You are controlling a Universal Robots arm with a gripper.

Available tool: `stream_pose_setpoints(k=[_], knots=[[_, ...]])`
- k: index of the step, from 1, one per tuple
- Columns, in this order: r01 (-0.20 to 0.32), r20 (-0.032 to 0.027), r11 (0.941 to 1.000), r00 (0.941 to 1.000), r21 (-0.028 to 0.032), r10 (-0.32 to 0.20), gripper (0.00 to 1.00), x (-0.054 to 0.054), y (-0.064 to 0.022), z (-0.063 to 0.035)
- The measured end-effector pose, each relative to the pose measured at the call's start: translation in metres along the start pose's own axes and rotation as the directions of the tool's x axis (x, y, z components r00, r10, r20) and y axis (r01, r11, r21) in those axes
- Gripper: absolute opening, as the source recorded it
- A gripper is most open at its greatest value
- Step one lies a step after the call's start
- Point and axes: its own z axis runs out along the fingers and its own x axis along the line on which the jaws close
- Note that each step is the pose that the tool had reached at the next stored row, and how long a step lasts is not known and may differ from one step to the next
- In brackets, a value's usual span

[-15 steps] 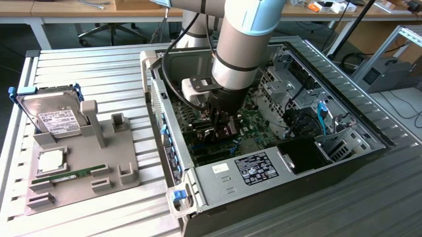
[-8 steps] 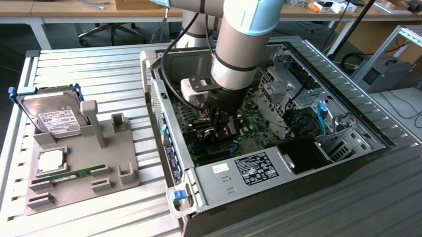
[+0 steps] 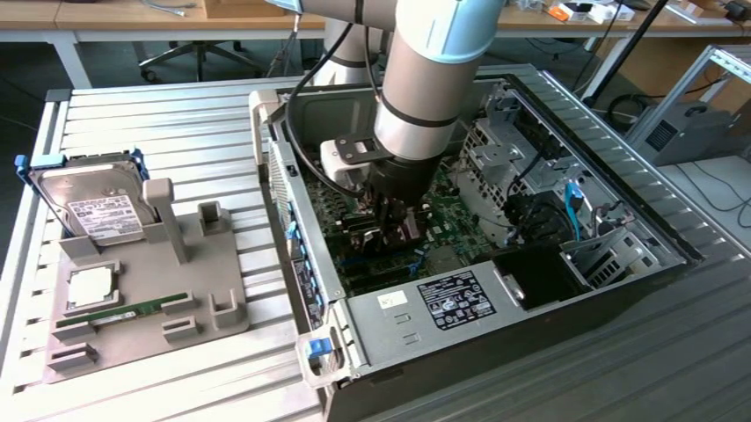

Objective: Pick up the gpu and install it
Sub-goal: 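Insert the gpu into the slot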

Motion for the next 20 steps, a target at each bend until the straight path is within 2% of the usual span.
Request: stream_pose_setpoints(k=[20], knots=[[0.000, -0.0001, 1.0000, 1.0000, 0.0002, 0.000, 0.27, 0.0000, 0.0007, 0.0000]])
